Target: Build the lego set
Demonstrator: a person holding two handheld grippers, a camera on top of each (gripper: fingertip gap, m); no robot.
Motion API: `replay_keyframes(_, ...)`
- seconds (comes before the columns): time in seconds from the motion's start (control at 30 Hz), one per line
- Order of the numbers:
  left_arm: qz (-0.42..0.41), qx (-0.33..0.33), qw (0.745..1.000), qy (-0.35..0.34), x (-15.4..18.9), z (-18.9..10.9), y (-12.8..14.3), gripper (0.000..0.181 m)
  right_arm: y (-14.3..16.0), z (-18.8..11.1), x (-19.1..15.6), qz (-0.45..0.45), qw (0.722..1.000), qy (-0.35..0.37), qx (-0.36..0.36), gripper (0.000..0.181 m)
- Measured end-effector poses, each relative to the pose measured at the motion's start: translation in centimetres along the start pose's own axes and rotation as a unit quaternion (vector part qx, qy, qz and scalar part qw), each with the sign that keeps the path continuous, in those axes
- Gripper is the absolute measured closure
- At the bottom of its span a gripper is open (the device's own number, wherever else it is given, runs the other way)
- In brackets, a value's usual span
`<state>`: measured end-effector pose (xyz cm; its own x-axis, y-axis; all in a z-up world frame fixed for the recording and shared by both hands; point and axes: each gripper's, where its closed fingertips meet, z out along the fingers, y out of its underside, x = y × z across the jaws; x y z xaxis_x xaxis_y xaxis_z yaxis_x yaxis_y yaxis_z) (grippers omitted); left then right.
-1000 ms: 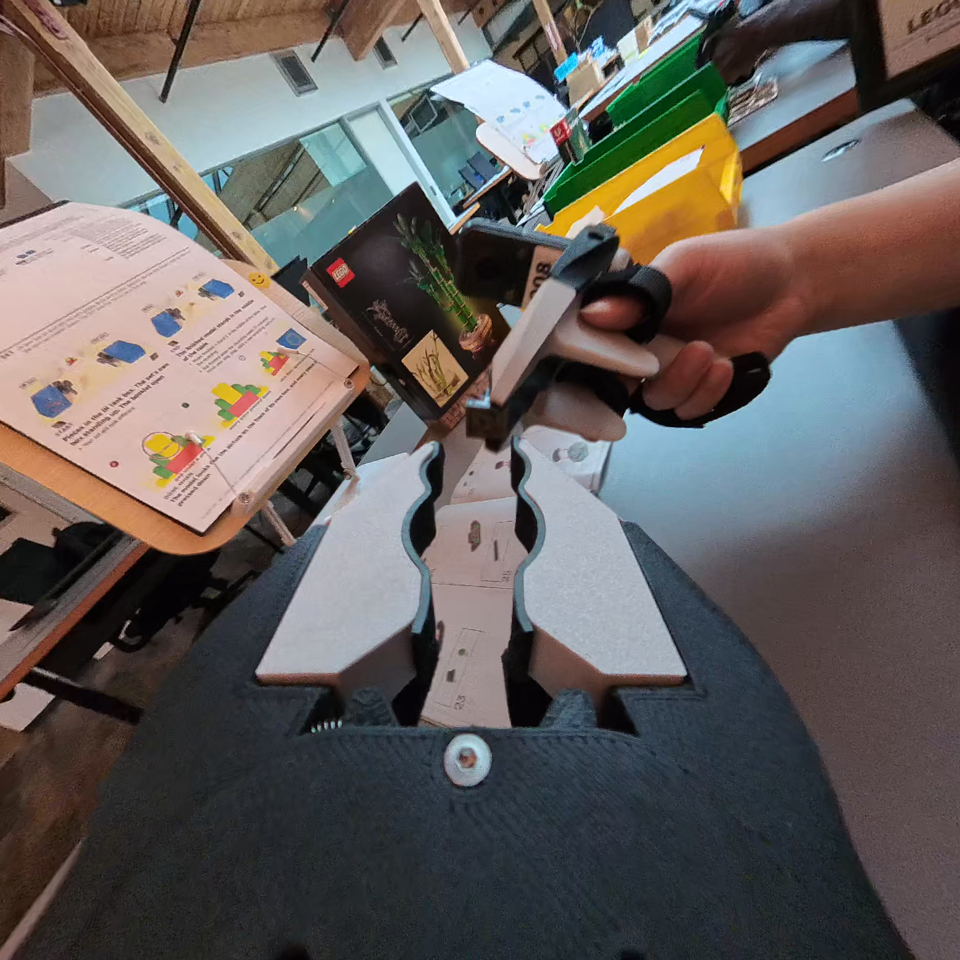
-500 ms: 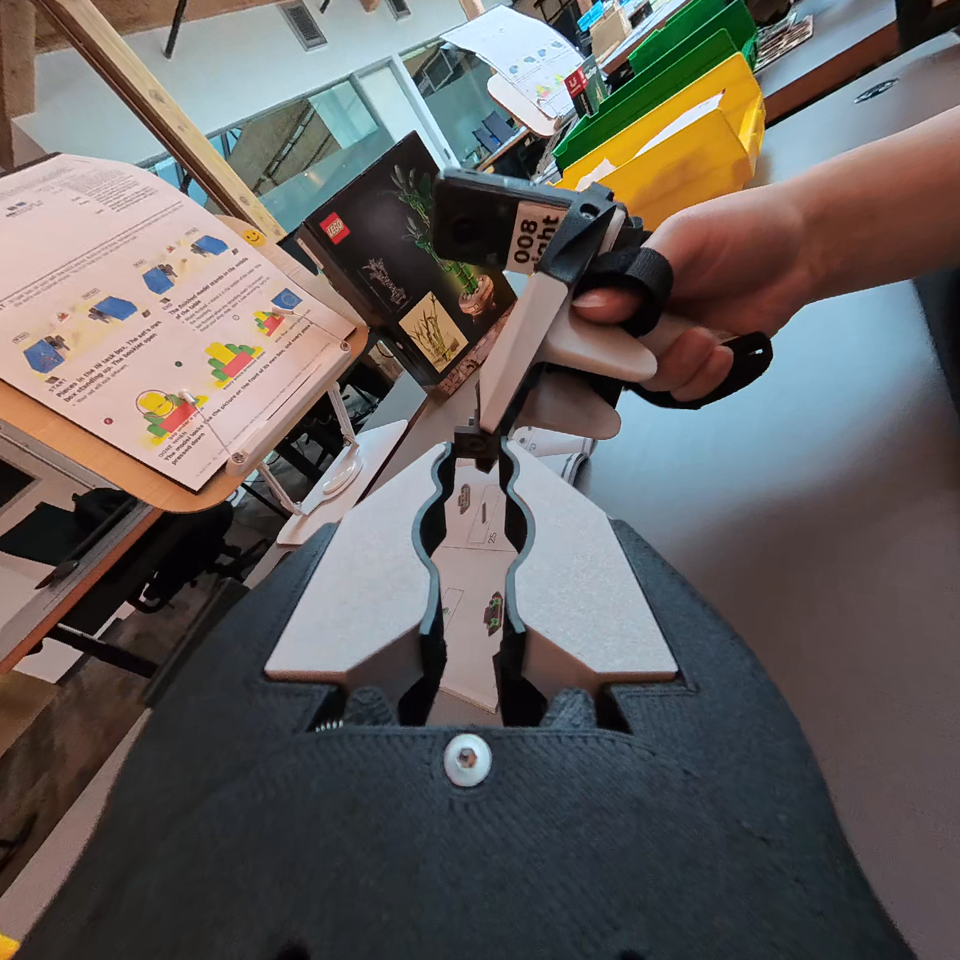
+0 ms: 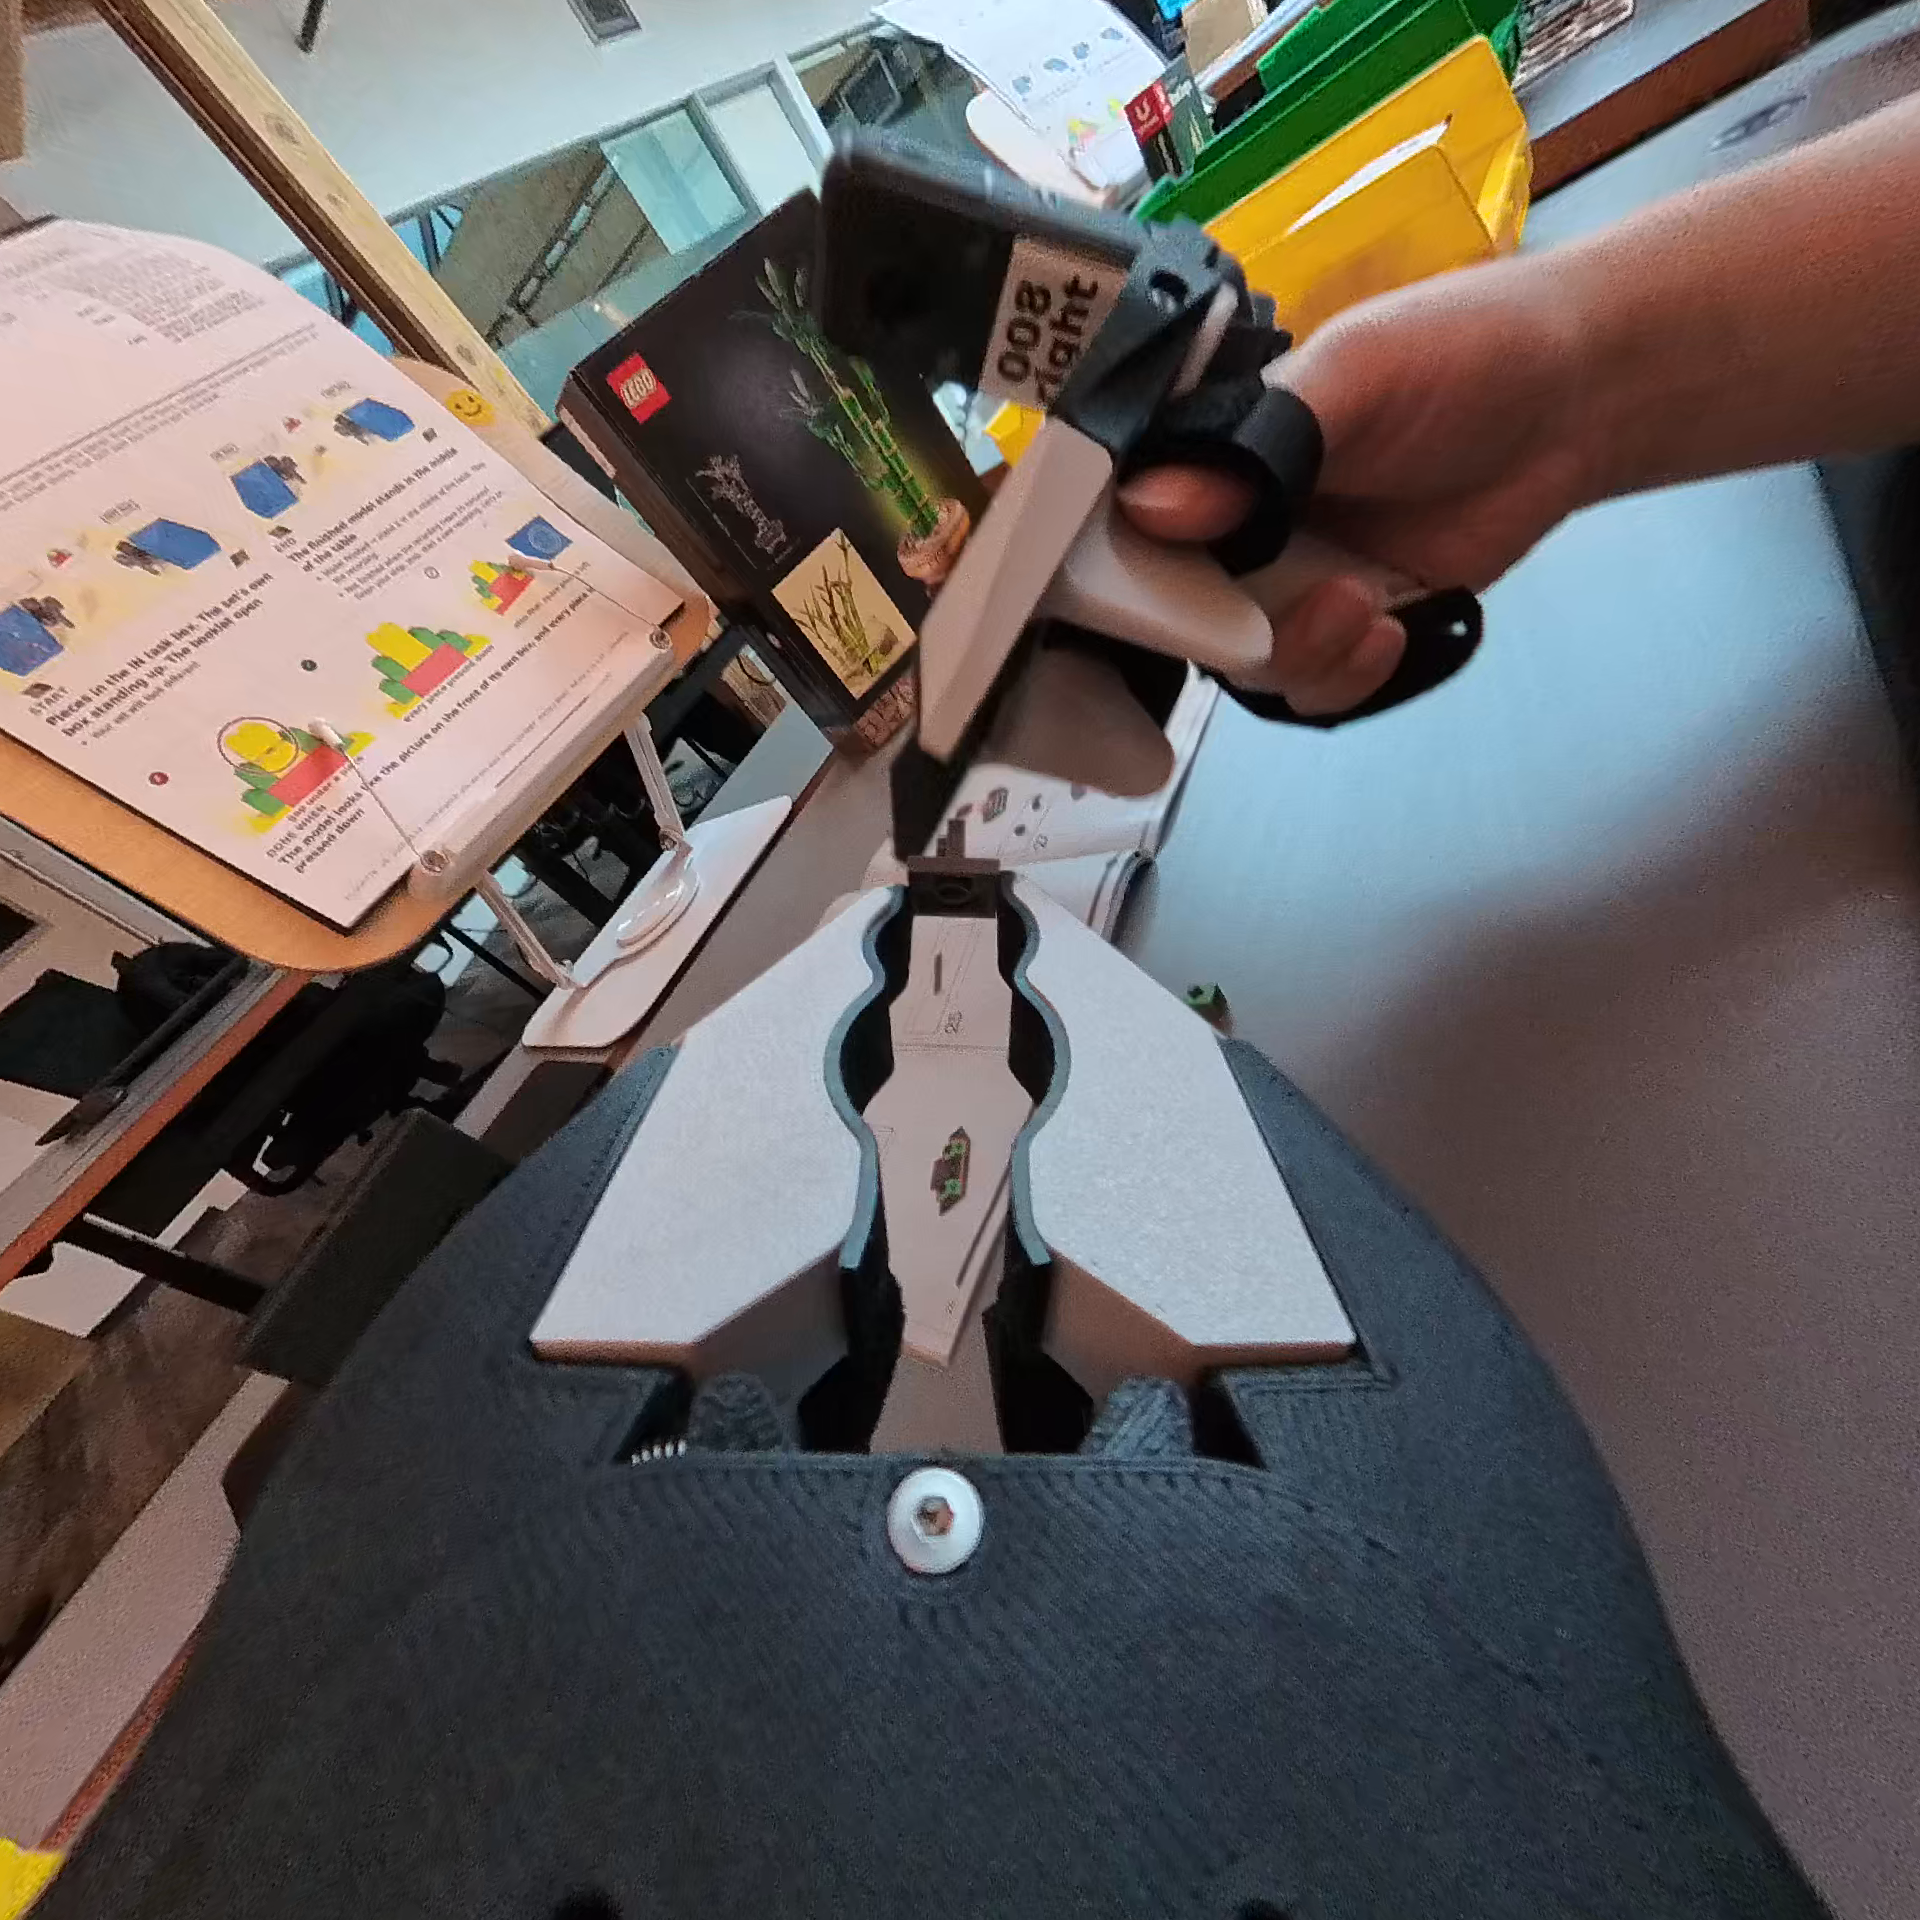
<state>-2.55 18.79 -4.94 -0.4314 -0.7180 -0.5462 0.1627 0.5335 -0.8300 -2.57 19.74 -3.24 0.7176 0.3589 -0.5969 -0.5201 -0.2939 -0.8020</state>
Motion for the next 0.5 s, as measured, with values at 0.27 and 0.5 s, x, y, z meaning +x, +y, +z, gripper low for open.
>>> replay_keyframes(0.27, -0.035, -0.03, 0.998, 0.045, 1.0, -0.8, 2.0, 0.167, -1.3, -4.2, 3.0, -0.173, 0.973, 0.147, -0.049, 0.153)
replay_keyframes(0.5, -0.028, -0.036, 0.998, 0.051, 1.7, -0.5, 2.0, 0.167, 0.4, -3.7, 3.0, -0.284, 0.934, 0.177, -0.122, 0.153)
